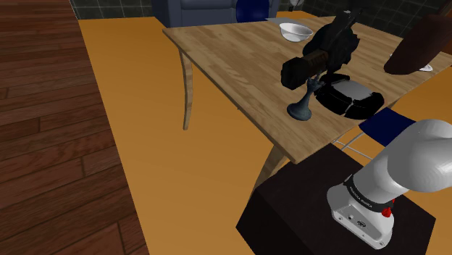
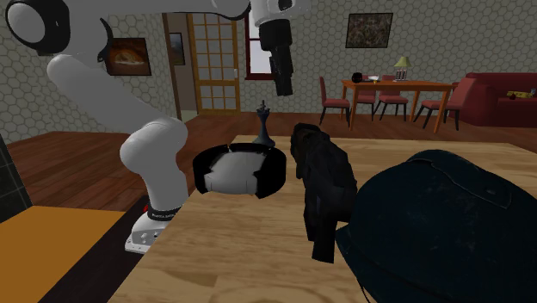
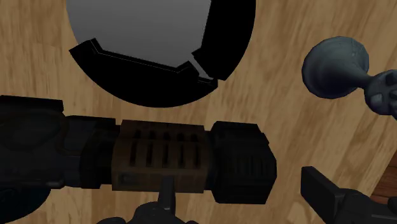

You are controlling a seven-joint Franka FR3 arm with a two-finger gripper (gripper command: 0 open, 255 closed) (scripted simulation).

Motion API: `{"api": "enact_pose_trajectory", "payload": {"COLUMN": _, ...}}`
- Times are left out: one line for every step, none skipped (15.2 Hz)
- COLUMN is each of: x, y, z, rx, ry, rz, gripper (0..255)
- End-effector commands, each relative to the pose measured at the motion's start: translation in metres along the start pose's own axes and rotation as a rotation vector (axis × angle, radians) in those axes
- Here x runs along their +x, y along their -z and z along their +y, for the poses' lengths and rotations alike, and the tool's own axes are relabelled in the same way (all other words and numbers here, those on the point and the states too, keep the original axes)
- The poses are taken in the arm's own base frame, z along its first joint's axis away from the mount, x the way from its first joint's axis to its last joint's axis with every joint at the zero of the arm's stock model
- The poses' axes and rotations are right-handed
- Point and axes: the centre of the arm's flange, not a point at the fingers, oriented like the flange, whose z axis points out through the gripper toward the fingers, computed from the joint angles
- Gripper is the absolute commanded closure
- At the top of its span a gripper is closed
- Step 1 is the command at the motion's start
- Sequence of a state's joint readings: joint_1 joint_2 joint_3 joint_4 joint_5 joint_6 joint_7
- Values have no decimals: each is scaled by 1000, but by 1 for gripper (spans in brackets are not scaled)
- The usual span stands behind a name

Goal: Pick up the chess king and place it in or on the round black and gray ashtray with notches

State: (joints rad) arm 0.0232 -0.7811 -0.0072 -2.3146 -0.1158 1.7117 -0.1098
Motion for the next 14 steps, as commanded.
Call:
{"api": "enact_pose_trajectory", "payload": {"x": 0, "y": 0, "z": 0, "rx": 0, "ry": 0, "rz": 0, "gripper": 0}}
{"api": "enact_pose_trajectory", "payload": {"x": -2, "y": -1, "z": -11, "rx": 9, "ry": 10, "rz": -9, "gripper": 0}}
{"api": "enact_pose_trajectory", "payload": {"x": -4, "y": -1, "z": -23, "rx": 19, "ry": 19, "rz": -18, "gripper": 0}}
{"api": "enact_pose_trajectory", "payload": {"x": -7, "y": -1, "z": -34, "rx": 28, "ry": 29, "rz": -27, "gripper": 0}}
{"api": "enact_pose_trajectory", "payload": {"x": -9, "y": -2, "z": -45, "rx": 37, "ry": 39, "rz": -37, "gripper": 0}}
{"api": "enact_pose_trajectory", "payload": {"x": -11, "y": -2, "z": -56, "rx": 46, "ry": 48, "rz": -46, "gripper": 0}}
{"api": "enact_pose_trajectory", "payload": {"x": -14, "y": -2, "z": -67, "rx": 56, "ry": 58, "rz": -55, "gripper": 0}}
{"api": "enact_pose_trajectory", "payload": {"x": -17, "y": -1, "z": -79, "rx": 65, "ry": 67, "rz": -64, "gripper": 0}}
{"api": "enact_pose_trajectory", "payload": {"x": -20, "y": -1, "z": -90, "rx": 74, "ry": 77, "rz": -73, "gripper": 0}}
{"api": "enact_pose_trajectory", "payload": {"x": -22, "y": -1, "z": -101, "rx": 83, "ry": 87, "rz": -82, "gripper": 0}}
{"api": "enact_pose_trajectory", "payload": {"x": -26, "y": 0, "z": -112, "rx": 93, "ry": 96, "rz": -91, "gripper": 0}}
{"api": "enact_pose_trajectory", "payload": {"x": -28, "y": 0, "z": -121, "rx": 101, "ry": 104, "rz": -99, "gripper": 0}}
{"api": "enact_pose_trajectory", "payload": {"x": -29, "y": -5, "z": -122, "rx": 101, "ry": 104, "rz": -99, "gripper": 0}}
{"api": "enact_pose_trajectory", "payload": {"x": -29, "y": -10, "z": -122, "rx": 101, "ry": 104, "rz": -99, "gripper": 0}}
